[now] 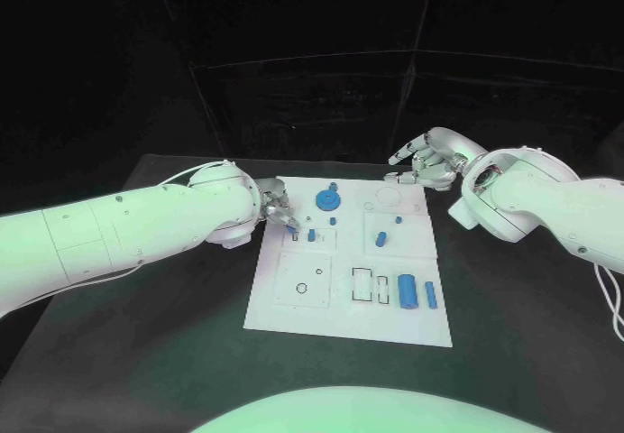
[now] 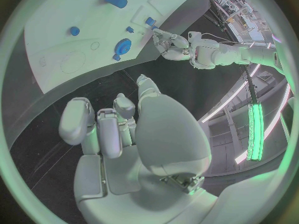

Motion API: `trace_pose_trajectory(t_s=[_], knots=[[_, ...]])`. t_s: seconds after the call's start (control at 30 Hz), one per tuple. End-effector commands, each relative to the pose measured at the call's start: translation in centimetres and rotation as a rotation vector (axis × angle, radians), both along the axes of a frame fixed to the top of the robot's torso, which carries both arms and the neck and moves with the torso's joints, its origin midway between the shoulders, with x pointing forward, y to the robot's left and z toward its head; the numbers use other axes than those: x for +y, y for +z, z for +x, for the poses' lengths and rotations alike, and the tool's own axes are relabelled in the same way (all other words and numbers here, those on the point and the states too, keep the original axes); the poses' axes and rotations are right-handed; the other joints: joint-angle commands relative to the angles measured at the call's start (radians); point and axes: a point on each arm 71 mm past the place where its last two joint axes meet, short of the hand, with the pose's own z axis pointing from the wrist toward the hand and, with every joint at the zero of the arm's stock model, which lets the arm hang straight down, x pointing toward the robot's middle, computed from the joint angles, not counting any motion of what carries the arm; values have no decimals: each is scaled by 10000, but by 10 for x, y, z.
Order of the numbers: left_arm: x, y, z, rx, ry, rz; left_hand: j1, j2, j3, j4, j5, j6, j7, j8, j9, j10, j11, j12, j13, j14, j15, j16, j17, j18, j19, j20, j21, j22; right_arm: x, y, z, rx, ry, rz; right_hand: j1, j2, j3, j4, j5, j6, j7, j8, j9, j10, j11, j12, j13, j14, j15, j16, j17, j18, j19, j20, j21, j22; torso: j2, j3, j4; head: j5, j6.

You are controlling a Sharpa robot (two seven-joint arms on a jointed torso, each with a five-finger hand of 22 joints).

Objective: Assemble the parts on the task board

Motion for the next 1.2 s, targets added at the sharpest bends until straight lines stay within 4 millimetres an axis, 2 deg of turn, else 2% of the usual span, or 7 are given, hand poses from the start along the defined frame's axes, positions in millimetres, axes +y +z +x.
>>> trace_pose_trajectory(t_s=[0.03, 0.43, 0.77, 0.97, 1.2], knots=[[-1, 0, -1, 11, -271, 598, 21, 70, 864, -830, 39, 6, -64, 62, 8, 44, 7, -20, -8, 1056, -11, 31, 2634, -58, 127, -9, -35, 426, 1, 1, 0, -49, 107, -8, 18, 113, -58, -20, 56, -65, -29, 39, -12, -35, 25, 15, -11, 561, -63, -46, 407, 69, -34, -3, -37, -9, 3, 7, -5, -7, -7], [-6, -2, -2, 81, -440, 624, 12, 60, 891, -831, 38, 6, -66, 74, 16, 47, 6, -18, -7, 1056, -12, 31, 2634, -60, 130, -9, -31, 433, 2, 1, 0, -54, 119, -4, 32, 120, -66, -19, 73, -66, -29, 44, -11, -34, 25, 22, -6, 561, -63, -45, 411, 68, -31, -3, -35, -3, 5, 0, 8, -20, -39], [-6, -3, -2, 68, -432, 600, -3, 51, 917, -825, 38, 9, -67, 88, 25, 51, 5, -16, -7, 1056, -13, 31, 2634, -61, 131, -10, -30, 435, 2, 1, 0, -57, 125, -3, 32, 120, -66, -19, 73, -66, -29, 44, -11, -34, 25, 22, -6, 561, -63, -45, 411, 68, -31, -3, -35, -3, 3, 9, 6, -11, -56], [-5, -3, -2, 105, -435, 625, -3, 51, 917, -825, 38, 9, -67, 88, 25, 51, 5, -16, -7, 1056, -13, 31, 2634, -61, 131, -10, -30, 435, 2, 1, 0, -50, 131, -7, 32, 120, -66, -19, 73, -66, -29, 44, -11, -34, 25, 22, -6, 561, -63, -45, 411, 68, -31, -3, -35, -3, 3, 0, 1, -18, -82], [-5, -3, -2, 158, -468, 581, -3, 51, 917, -825, 38, 9, -67, 88, 25, 51, 5, -16, -7, 1056, -13, 31, 2634, -61, 131, -10, -30, 435, 3, 1, 0, -44, 149, -9, 32, 120, -66, -19, 73, -66, -29, 44, -11, -34, 25, 22, -6, 561, -63, -45, 411, 68, -31, -3, -35, -3, 5, 10, -3, -37, -77]])
